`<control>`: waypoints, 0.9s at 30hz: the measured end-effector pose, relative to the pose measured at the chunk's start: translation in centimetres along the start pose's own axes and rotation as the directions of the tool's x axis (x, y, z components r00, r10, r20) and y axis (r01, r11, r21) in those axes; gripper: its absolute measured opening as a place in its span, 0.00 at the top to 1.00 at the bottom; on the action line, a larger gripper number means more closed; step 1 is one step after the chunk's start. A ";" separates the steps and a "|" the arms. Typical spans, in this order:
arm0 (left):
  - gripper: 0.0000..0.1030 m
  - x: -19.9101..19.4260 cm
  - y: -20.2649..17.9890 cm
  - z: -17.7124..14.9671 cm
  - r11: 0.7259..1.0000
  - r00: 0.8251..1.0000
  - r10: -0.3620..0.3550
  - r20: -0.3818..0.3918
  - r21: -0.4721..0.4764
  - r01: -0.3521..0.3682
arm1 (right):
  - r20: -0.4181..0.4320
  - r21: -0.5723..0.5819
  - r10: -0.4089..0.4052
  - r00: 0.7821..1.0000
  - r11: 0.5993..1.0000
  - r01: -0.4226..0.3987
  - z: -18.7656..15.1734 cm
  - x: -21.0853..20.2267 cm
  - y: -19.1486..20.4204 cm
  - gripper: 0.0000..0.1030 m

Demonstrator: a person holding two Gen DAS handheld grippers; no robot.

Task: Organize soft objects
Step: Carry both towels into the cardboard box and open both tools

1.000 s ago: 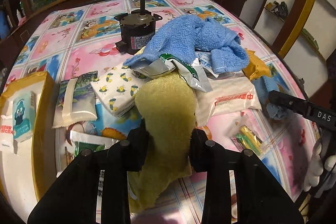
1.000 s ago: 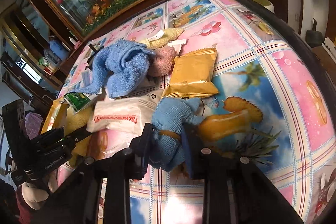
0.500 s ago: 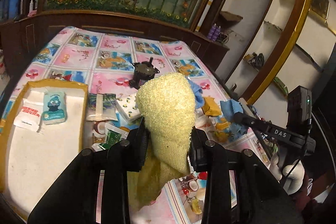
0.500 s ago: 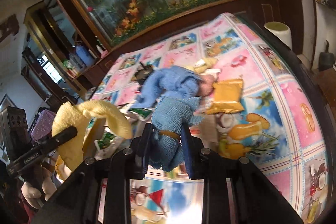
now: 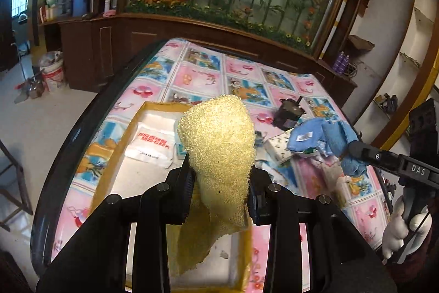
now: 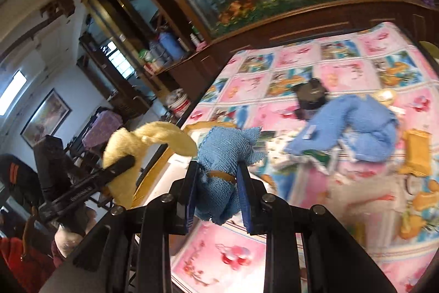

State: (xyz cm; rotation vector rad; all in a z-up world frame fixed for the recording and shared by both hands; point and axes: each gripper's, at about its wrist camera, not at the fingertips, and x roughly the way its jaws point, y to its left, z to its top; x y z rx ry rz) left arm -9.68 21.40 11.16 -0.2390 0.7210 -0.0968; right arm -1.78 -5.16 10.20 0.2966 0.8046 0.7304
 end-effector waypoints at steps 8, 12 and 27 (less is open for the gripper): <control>0.69 5.0 5.1 -1.1 0.994 0.994 0.047 -0.102 -0.096 -0.057 | -0.118 -0.040 0.009 0.993 0.999 -0.013 0.8 8.6 3.6 0.75; 0.69 6.9 7.0 -1.5 0.980 0.973 0.139 -0.182 -0.114 -0.161 | -0.161 -0.075 -0.039 0.986 0.997 0.027 0.9 12.4 4.6 0.75; 0.55 4.3 8.7 -0.7 0.980 0.985 0.042 -0.167 -0.187 -0.074 | -0.164 -0.112 -0.193 0.967 0.978 0.176 1.2 16.6 4.3 0.56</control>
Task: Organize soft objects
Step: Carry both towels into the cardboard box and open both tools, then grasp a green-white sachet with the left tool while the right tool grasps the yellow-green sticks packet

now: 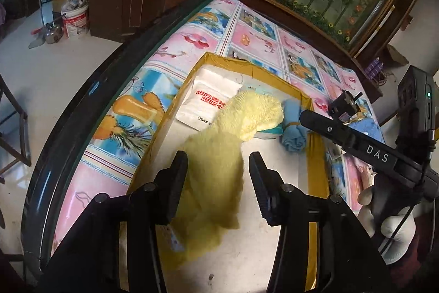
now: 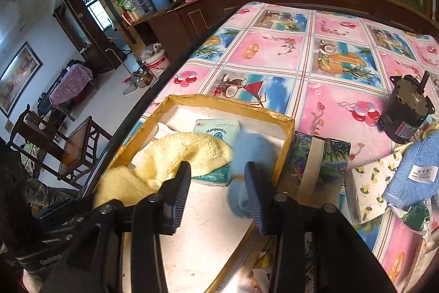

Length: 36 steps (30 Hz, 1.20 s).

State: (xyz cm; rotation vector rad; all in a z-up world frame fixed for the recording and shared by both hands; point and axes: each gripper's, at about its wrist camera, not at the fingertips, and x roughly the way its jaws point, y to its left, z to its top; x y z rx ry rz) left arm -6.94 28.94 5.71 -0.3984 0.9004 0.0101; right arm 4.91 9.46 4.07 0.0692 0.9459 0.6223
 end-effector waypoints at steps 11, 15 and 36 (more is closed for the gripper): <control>0.55 -4.4 -2.2 -0.1 0.999 0.995 -0.038 0.095 0.021 0.036 | 0.185 0.076 -0.046 0.982 0.997 0.032 -1.1 -9.8 -5.6 0.56; 0.55 -4.7 -6.4 -1.7 0.988 0.992 -0.102 0.074 0.122 0.092 | 0.255 0.094 -0.143 0.956 0.988 0.123 -3.4 -14.2 -9.8 0.36; 0.49 10.5 -21.3 -6.2 0.834 0.976 0.177 -0.125 0.545 -0.081 | 0.210 0.352 -0.141 0.967 0.934 0.060 -12.4 -19.3 -22.9 0.36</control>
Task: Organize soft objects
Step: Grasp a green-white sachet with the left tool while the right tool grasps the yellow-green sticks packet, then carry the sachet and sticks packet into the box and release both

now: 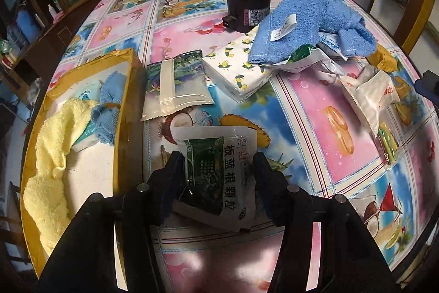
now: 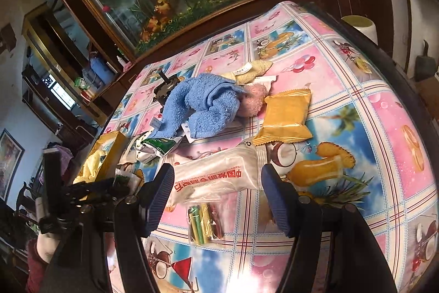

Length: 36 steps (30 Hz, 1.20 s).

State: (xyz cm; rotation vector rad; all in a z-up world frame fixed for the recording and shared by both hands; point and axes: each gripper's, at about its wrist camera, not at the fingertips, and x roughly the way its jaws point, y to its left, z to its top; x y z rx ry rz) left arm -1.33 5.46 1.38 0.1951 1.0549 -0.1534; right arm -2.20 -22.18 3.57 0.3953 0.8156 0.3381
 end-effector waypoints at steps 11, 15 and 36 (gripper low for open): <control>0.84 -1.5 0.1 -1.1 0.995 0.993 -0.104 0.057 -0.004 0.104 | -0.109 -0.091 0.023 0.994 0.995 -0.033 -2.6 1.6 1.6 0.36; 0.80 -2.5 0.1 -1.7 0.989 0.986 -0.148 0.081 -0.006 0.149 | -0.184 -0.150 -0.006 0.983 0.988 -0.022 -3.9 3.6 3.2 0.36; 0.50 -2.9 -3.1 -4.2 0.975 0.966 -0.220 0.135 0.025 0.219 | -0.184 -0.263 -0.093 0.978 0.964 0.043 -5.6 3.5 4.8 0.87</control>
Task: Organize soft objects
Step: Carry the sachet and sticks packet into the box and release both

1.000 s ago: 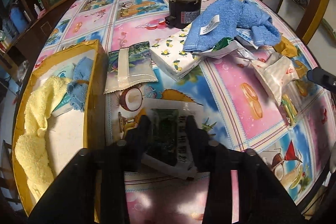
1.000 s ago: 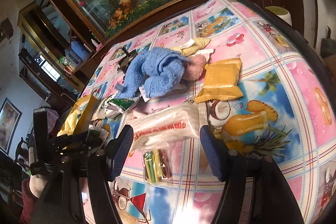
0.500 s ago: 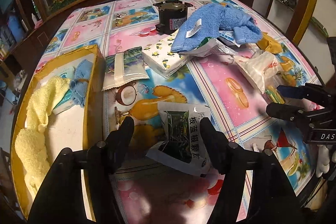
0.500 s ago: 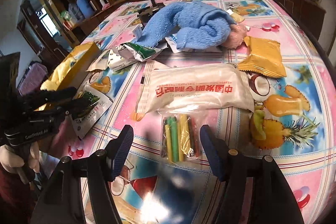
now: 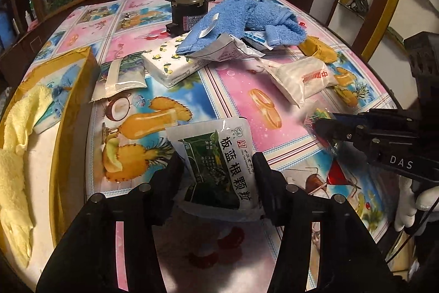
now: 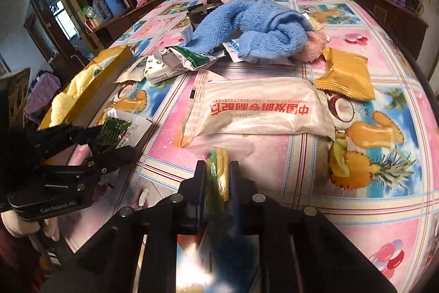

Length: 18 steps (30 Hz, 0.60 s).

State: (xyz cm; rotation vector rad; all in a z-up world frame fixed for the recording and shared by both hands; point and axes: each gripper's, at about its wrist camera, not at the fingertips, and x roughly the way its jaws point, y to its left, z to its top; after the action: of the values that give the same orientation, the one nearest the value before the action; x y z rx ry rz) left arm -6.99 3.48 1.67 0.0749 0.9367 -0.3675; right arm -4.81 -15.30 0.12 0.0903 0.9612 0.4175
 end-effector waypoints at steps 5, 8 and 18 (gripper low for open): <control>0.50 -4.1 1.5 -0.6 0.997 0.997 -0.034 0.072 -0.069 0.039 | 0.029 0.000 0.034 0.999 0.999 -0.034 -0.4 -1.6 1.1 0.88; 0.50 -7.5 3.0 -1.2 0.993 0.992 -0.030 0.123 -0.111 0.044 | 0.051 -0.028 0.068 0.996 0.997 -0.067 0.2 -2.5 2.7 0.88; 0.50 -10.5 13.1 -3.5 0.932 0.987 0.102 0.125 -0.360 -0.051 | 0.005 -0.135 0.281 0.960 0.951 -0.277 3.7 -0.9 11.5 0.88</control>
State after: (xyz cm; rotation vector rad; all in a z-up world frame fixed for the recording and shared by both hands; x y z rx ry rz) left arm -10.91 19.46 6.73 -0.2442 0.8438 -0.1235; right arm -5.77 -4.74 5.94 0.1109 0.8964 0.7389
